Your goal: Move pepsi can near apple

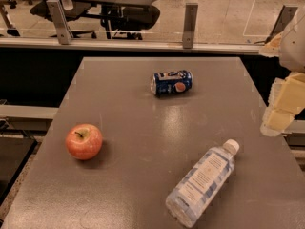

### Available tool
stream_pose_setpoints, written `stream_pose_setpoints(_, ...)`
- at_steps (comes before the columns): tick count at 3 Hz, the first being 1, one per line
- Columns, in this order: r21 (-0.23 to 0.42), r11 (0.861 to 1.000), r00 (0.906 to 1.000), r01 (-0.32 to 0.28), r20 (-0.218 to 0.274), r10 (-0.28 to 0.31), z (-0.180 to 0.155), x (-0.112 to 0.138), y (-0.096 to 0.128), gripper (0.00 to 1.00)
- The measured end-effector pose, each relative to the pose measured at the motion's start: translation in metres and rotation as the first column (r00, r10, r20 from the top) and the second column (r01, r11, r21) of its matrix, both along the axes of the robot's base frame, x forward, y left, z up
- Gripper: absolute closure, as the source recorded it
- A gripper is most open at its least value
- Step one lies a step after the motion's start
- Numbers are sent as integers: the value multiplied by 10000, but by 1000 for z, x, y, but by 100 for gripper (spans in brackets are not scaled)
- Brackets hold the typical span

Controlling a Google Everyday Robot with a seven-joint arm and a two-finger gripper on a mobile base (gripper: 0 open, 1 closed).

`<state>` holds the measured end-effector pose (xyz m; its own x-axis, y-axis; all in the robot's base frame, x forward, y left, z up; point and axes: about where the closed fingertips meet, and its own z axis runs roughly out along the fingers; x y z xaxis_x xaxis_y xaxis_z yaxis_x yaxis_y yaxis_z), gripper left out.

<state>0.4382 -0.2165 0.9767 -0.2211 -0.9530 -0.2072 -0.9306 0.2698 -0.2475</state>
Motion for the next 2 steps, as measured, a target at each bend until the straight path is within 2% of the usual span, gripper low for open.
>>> stream_pose_setpoints(1, 0, 10000, 10000, 0, 2, 0, 0, 0, 0, 0)
stream_pose_setpoints(2, 373, 9993, 10000, -59, 24, 58, 1, 15, 7, 0)
